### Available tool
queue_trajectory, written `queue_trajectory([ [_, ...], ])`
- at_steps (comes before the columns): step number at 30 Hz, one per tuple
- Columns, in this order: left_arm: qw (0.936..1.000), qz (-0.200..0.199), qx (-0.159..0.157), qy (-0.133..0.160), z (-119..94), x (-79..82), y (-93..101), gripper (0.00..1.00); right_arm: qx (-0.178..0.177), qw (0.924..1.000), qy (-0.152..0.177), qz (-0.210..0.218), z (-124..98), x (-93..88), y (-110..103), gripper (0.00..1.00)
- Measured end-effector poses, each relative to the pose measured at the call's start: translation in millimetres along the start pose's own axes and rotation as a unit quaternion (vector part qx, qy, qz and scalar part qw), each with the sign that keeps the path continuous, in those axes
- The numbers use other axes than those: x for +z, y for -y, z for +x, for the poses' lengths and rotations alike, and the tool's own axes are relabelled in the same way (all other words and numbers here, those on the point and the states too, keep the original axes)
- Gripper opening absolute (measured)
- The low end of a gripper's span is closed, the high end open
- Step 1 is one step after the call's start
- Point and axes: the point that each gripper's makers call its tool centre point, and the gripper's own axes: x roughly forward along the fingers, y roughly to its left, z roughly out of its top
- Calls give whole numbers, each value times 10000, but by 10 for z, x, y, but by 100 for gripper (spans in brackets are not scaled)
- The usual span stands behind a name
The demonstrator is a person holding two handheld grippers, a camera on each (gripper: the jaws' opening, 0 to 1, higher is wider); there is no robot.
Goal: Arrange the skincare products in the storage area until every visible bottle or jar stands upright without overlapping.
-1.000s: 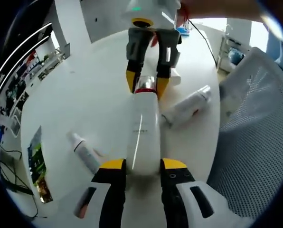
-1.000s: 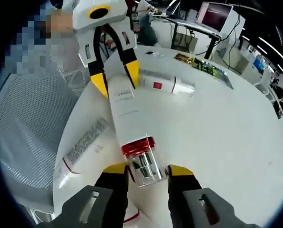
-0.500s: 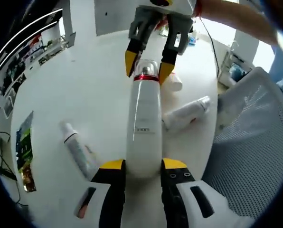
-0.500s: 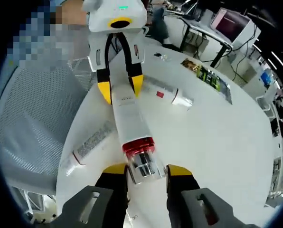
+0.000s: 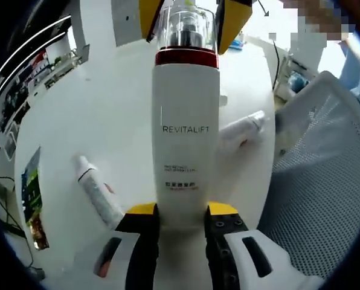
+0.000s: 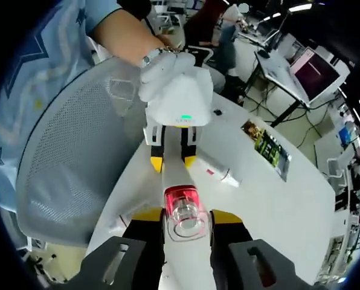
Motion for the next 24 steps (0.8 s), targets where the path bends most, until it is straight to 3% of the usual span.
queue_trajectory([
  [4, 10000, -14, 11, 1, 0, 1, 5, 27, -84, 9998, 142, -117, -8, 159, -13, 22],
  [8, 9996, -179, 74, -208, 2, 10, 11, 28, -157, 9993, 336, -41, 6, 279, -29, 22],
  [10, 9997, -184, 78, -155, -31, 52, 22, 29, -202, 9985, 512, 59, 12, 354, -38, 22],
  [11, 9995, -192, 92, 234, -62, 191, 20, 30, -226, 9972, 711, 76, 14, 426, -50, 22],
  [13, 9969, -344, 7, 702, -150, 358, 40, 32, -224, 9955, 895, 210, 22, 491, -61, 22],
  [17, 9875, -295, -119, 1545, -347, 652, 69, 34, -262, 9954, 902, 200, 30, 511, -56, 22],
  [19, 9843, -88, -52, 1765, -417, 726, 71, 34, -282, 9952, 912, 193, 33, 523, -59, 22],
  [22, 9847, 466, 156, 1671, -423, 688, 77, 33, -350, 9945, 979, 85, 45, 558, -75, 23],
  [24, 9858, 248, 81, 1658, -409, 678, 59, 32, -667, 9928, 997, 1, 76, 549, -28, 25],
])
